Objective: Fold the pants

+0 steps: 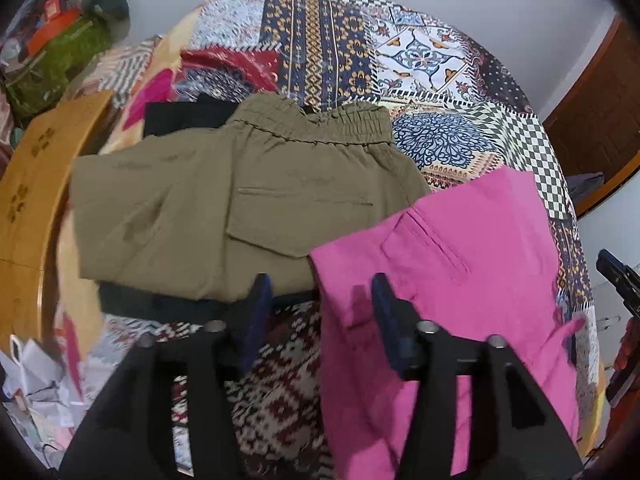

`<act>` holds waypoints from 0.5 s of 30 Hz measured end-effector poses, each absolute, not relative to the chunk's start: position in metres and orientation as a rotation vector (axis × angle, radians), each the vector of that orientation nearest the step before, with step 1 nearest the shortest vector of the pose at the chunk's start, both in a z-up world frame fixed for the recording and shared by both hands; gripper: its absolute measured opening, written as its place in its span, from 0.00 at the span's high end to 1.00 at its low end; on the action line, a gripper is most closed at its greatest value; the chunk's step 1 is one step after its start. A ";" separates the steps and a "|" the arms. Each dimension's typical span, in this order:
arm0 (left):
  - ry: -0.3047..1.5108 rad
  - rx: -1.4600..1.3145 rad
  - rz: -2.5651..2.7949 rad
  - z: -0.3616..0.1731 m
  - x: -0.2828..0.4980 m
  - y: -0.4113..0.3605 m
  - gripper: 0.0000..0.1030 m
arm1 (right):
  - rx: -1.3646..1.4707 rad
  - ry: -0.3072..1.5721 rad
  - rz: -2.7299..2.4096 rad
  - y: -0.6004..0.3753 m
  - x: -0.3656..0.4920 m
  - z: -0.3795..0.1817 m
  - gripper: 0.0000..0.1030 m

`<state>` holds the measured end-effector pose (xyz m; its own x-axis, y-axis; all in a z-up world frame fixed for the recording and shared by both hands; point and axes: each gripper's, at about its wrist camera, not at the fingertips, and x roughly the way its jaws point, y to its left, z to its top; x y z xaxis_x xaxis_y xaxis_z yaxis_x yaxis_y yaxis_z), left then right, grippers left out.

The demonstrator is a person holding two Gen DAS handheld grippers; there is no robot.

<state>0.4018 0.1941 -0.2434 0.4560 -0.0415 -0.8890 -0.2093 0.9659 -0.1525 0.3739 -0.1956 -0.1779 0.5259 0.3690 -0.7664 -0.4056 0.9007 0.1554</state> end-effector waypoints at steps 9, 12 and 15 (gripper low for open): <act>1.183 -0.249 0.039 -0.285 0.428 0.180 0.36 | -0.034 0.921 0.522 -0.152 0.431 -0.196 0.49; 1.154 -0.214 0.030 -0.287 0.427 0.176 0.37 | -0.056 0.942 0.538 -0.136 0.449 -0.204 0.49; 1.139 -0.220 -0.005 -0.287 0.427 0.177 0.45 | -0.069 0.957 0.539 -0.124 0.463 -0.213 0.49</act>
<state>0.4271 0.1770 -0.2870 0.4207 -0.1158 -0.8998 -0.1082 0.9783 -0.1766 0.4626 -0.1237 -0.2130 0.4553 0.4067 -0.7920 -0.4663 0.8667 0.1771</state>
